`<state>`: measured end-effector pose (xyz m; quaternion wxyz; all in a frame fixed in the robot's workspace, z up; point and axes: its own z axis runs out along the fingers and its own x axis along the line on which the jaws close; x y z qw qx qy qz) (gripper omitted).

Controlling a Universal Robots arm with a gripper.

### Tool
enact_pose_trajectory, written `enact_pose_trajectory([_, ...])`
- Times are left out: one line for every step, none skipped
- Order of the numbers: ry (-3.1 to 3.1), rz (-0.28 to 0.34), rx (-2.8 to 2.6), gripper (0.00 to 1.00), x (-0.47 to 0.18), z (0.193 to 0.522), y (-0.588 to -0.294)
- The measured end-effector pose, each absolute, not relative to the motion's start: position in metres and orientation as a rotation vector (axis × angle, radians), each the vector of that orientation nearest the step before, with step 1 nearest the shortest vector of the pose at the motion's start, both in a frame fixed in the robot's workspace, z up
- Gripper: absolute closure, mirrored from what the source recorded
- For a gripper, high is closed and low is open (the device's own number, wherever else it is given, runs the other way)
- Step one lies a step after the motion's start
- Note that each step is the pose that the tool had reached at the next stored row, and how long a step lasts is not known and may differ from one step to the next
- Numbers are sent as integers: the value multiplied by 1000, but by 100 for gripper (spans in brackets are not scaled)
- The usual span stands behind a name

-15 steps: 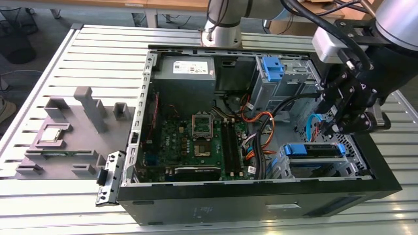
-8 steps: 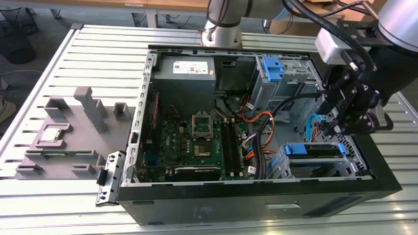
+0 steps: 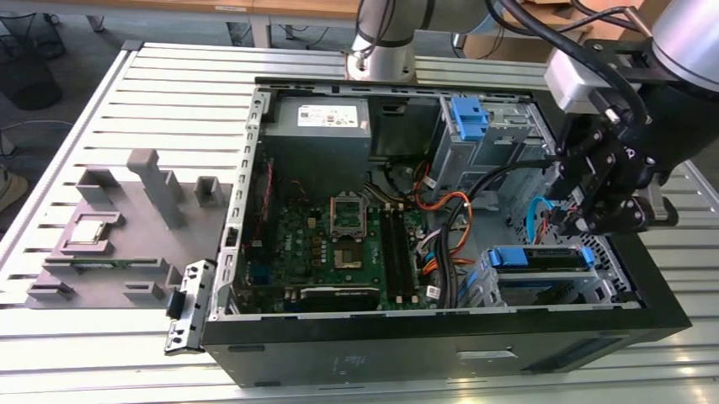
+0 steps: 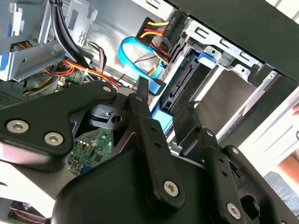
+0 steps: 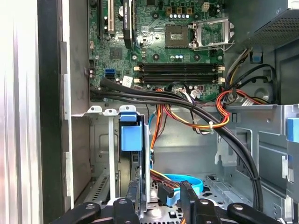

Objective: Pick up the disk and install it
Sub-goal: 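Insert the first disk wire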

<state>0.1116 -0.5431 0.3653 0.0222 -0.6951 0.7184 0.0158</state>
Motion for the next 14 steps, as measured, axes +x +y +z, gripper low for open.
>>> enact_pose_trajectory([2226, 50, -2154, 51, 113, 365, -543])
enact_pose_trajectory([2227, 52, -2155, 51, 114, 365, -543])
enact_pose_trajectory([2228, 53, -2156, 51, 115, 364, -543])
enact_pose_trajectory([2229, 54, -2157, 51, 117, 364, -543])
enact_pose_trajectory([2231, 56, -2158, 51, 118, 364, -543])
enact_pose_trajectory([2232, 57, -2159, 51, 119, 363, -543])
enact_pose_trajectory([2234, 57, -2161, 51, 120, 362, -543])
enact_pose_trajectory([2235, 58, -2162, 51, 121, 362, -543])
enact_pose_trajectory([2236, 59, -2163, 51, 121, 361, -543])
enact_pose_trajectory([2238, 59, -2164, 51, 122, 360, -543])
enact_pose_trajectory([2240, 59, -2166, 51, 122, 360, -543])
enact_pose_trajectory([2241, 58, -2167, 51, 122, 360, -543])
enact_pose_trajectory([2242, 59, -2168, 51, 122, 359, -543])
enact_pose_trajectory([2244, 58, -2170, 51, 122, 359, -543])
